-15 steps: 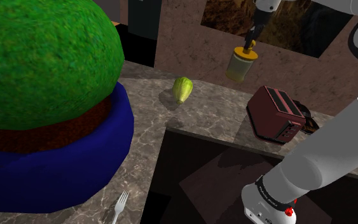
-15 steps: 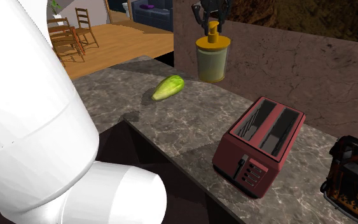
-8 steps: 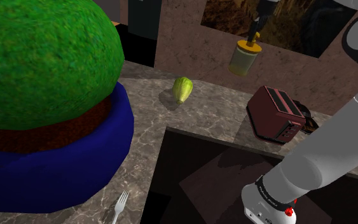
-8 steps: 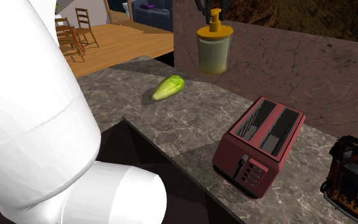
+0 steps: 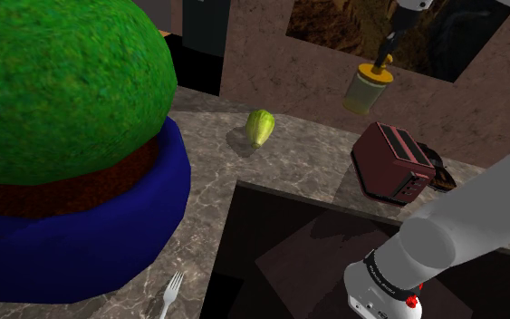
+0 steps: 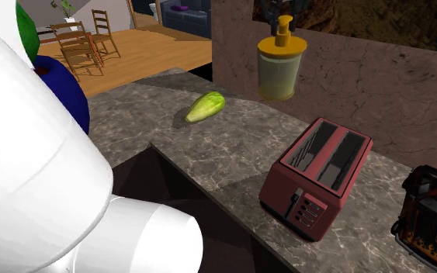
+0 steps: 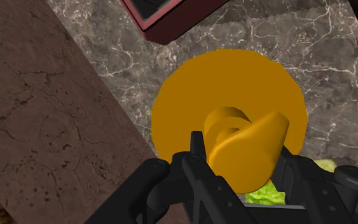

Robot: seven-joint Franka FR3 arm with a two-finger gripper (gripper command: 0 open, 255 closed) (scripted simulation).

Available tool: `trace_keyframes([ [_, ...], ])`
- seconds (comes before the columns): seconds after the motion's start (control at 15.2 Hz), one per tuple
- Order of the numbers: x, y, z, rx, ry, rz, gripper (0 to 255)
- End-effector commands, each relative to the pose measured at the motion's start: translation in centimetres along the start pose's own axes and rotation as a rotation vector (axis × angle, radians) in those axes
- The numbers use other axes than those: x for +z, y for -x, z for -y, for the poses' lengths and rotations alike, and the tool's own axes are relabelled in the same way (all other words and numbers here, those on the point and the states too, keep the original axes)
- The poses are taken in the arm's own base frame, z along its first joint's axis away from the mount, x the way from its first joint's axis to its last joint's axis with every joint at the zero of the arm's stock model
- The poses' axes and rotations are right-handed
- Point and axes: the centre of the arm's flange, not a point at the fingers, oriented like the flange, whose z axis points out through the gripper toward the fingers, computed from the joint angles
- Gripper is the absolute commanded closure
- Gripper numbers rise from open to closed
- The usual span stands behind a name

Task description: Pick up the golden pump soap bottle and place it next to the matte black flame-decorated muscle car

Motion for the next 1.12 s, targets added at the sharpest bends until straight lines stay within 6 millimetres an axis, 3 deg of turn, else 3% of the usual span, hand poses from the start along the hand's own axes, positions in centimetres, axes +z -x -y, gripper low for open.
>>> trace_keyframes([
  [0.0,0.9,2.4,-0.9,-0.001,0.000,-0.001,255],
  [1.06,5.4,21.6,-8.4,-0.001,0.000,-0.001,255],
])
